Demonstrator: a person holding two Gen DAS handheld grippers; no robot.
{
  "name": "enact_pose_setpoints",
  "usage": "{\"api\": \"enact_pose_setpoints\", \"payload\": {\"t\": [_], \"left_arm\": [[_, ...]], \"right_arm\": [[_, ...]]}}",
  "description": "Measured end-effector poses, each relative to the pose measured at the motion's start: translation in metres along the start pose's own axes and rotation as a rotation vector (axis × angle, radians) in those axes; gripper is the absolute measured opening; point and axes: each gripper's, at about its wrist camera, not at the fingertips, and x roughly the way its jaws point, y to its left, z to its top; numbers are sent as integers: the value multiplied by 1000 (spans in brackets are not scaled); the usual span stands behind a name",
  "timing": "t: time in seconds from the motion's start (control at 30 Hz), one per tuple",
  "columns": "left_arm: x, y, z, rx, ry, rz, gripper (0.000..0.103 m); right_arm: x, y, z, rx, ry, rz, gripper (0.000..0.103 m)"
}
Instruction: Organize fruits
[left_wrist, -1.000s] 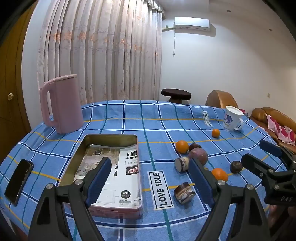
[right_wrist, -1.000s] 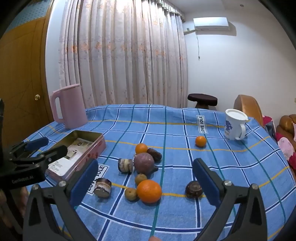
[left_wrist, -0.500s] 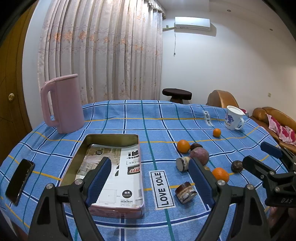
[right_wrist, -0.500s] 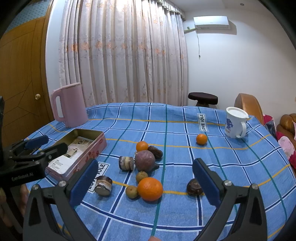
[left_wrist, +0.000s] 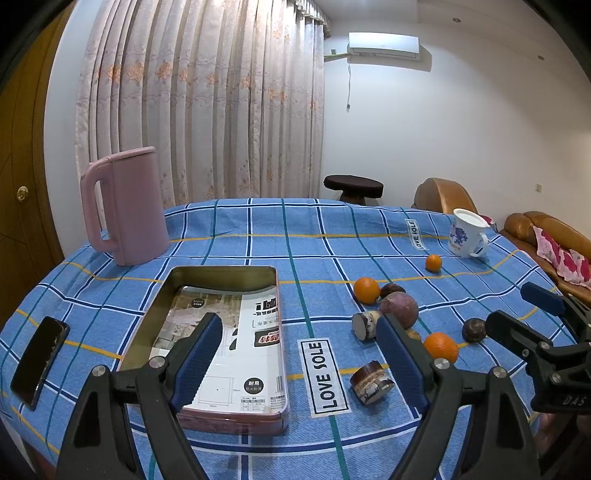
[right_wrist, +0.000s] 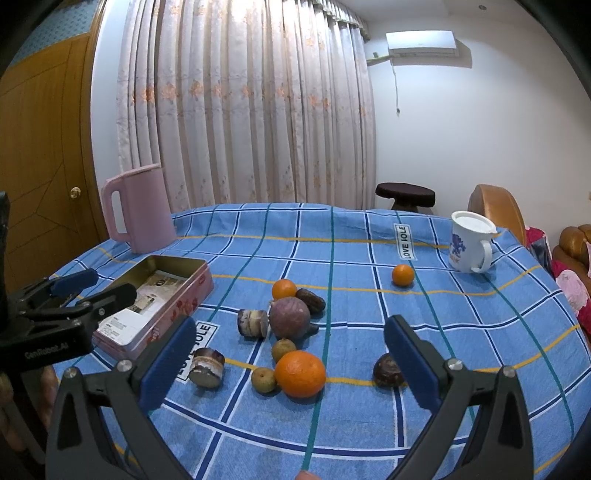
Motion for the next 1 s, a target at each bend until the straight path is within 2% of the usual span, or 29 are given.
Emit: {"api": "enact_pose_setpoints", "payload": {"t": [1.0], "left_arm": [[4, -7, -1, 8, 8, 1, 86]], "right_arm": [[2, 4, -1, 2, 13, 7, 103]]}}
